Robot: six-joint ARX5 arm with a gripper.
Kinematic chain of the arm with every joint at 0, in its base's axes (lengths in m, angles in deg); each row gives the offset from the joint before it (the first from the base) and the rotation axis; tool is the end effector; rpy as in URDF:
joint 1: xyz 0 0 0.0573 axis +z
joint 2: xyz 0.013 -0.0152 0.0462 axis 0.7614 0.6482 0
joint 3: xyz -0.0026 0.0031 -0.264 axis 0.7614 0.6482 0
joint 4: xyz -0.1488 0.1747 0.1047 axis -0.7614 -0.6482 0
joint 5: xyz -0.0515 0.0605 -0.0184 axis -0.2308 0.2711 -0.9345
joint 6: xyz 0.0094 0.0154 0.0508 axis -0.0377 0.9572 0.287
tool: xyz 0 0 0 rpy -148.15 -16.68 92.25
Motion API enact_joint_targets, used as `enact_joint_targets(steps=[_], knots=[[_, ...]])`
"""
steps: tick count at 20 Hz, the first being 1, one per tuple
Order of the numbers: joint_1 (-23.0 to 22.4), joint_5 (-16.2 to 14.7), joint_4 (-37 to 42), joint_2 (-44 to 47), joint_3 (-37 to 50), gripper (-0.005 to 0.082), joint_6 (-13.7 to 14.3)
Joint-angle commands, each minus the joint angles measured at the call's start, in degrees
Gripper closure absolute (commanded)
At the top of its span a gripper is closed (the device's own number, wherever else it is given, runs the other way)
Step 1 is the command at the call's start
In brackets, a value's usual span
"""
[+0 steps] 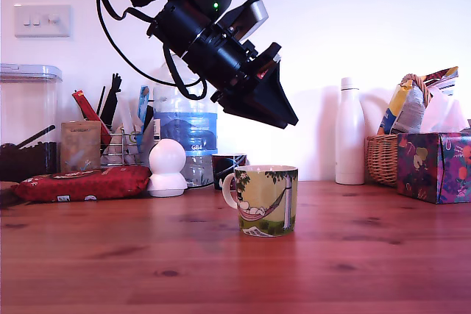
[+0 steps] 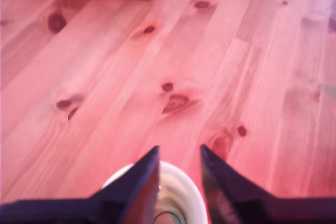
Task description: Pick up the coffee capsules from the table one by one and drop them inside the nearest coffee cup
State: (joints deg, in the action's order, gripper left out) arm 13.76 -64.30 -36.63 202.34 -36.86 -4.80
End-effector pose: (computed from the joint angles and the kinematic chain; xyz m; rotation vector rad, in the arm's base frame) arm 0.3494 -0.2690 0.2388 0.2666 0.6506 -1.1533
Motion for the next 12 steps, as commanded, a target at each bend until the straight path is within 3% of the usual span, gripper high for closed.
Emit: enact_joint_targets(steps=[1,6,12], knots=[[0.8,-0.2,1.1,-3.7,2.0,0.0790,0.6],[5.0,0.0,5.1,-9.2,9.3,0.0790,-1.1],[11.3,1.5,14.3,-19.3,24.7,0.0790,-5.8]])
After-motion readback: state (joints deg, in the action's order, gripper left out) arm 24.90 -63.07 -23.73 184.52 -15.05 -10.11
